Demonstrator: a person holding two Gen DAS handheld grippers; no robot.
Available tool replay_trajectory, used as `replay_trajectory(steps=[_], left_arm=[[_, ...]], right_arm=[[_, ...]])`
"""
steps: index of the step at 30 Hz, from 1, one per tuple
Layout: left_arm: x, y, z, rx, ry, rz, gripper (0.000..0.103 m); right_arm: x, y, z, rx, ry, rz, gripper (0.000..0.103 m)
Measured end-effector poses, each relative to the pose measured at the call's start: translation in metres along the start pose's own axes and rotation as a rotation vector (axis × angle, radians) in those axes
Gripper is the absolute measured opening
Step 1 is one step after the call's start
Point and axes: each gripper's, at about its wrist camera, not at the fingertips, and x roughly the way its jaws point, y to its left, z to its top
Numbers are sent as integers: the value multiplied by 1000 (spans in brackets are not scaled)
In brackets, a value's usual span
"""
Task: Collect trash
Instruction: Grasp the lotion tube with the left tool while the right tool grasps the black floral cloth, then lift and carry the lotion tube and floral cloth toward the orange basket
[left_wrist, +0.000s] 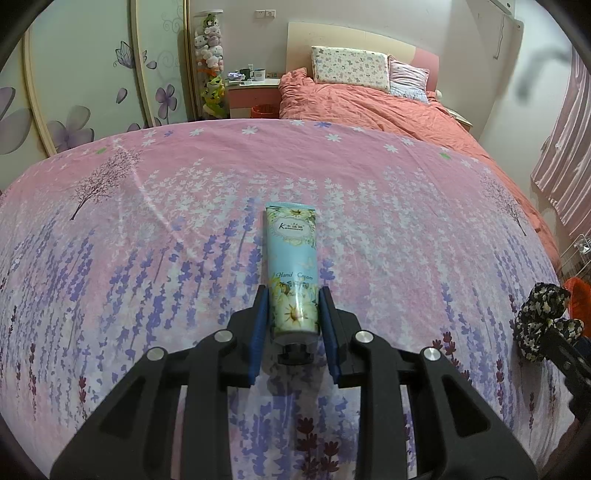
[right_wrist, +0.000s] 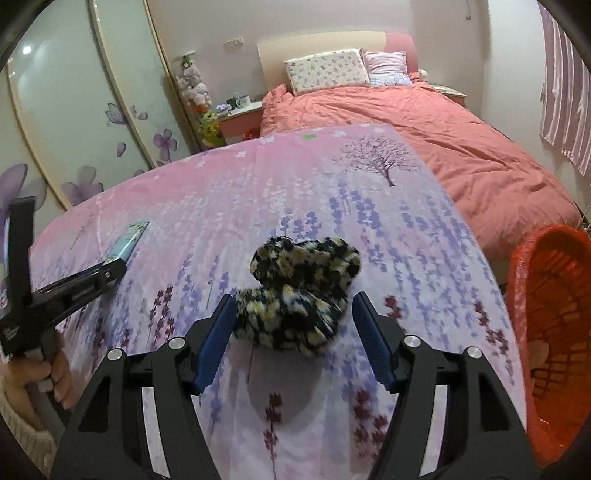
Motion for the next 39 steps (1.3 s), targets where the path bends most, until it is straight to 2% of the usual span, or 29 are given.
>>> replay_trajectory(steps=[2, 5, 12, 19, 21, 22, 23, 31, 39], left_arm=[[0, 0, 0, 0, 0, 0, 28], [0, 1, 0, -4, 0, -6, 28], [-3, 18, -1, -54, -10, -83, 28], [-4, 5, -1, 9, -6, -17, 28], [-6, 2, -2, 22, -7, -4, 27], [-6, 1, -2, 30, -8, 2, 27], [-7, -2, -2, 40, -9, 6, 27], [-32, -14, -16, 92, -59, 12, 27], [-71, -33, -17, 120, -93, -23, 27]], right_arm=[[12, 3, -1, -5, 30, -23, 40], [13, 7, -2, -22, 22, -60, 30], [11, -4, -3, 23, 17, -16, 28], [5, -1, -9, -7, 18, -45, 28], [3, 1, -12, -21, 19, -54, 24], [2, 1, -12, -27, 20, -60, 17], [1, 0, -13, -26, 21, -56, 14], [-28, -7, -18, -24, -17, -38, 13], [-71, -16, -15, -22, -86, -40, 13]])
